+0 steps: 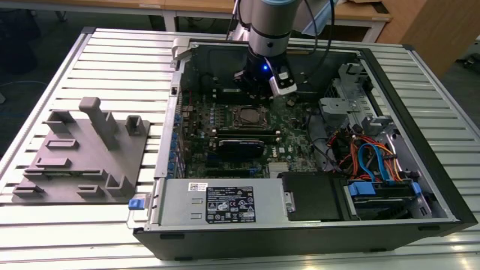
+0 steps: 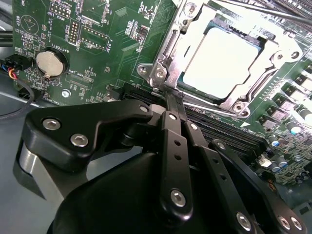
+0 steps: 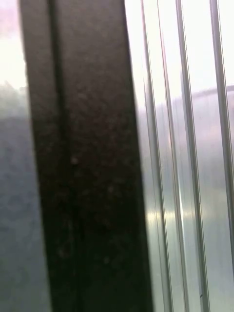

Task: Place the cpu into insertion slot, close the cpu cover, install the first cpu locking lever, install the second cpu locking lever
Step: 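Install the first cpu locking lever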

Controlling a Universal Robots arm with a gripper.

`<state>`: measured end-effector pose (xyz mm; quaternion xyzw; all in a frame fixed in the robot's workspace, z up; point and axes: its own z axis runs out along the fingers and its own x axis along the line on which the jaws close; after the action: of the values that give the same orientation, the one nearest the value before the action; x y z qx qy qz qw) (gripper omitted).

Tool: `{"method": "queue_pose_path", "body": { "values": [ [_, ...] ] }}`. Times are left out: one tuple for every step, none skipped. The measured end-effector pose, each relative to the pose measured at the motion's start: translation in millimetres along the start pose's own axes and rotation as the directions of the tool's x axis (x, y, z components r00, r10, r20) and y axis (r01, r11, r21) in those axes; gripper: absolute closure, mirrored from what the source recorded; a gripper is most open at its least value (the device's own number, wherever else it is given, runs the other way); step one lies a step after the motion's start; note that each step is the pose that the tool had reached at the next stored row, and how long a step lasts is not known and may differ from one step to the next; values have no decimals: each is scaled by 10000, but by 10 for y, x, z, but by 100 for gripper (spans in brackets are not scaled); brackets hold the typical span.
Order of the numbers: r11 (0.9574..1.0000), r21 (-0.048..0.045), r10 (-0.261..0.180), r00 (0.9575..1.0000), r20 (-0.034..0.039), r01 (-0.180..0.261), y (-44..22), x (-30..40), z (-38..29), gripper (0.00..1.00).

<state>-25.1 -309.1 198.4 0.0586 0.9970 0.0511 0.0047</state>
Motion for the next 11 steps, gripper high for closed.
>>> {"method": "queue_pose_path", "body": {
  "values": [
    [10000,0,0,10000,0,0,0,0,0,90],
    [10000,1,0,10000,0,0,0,0,0,90],
    [10000,6,-1,10000,1,1,0,0,0,90],
    [10000,18,0,10000,4,0,0,0,0,90],
    [10000,48,0,10000,6,0,0,0,0,90],
    [10000,72,-1,10000,9,1,0,0,0,90],
    [10000,87,-2,10000,10,2,-1,0,0,90],
    [10000,99,-3,10000,12,3,-1,0,0,90],
    [9999,111,-2,10000,13,1,-1,0,0,90],
    [9999,117,-2,10000,13,1,0,0,0,90],
    [9999,117,-2,10000,14,2,0,0,0,90]
  ]
}}
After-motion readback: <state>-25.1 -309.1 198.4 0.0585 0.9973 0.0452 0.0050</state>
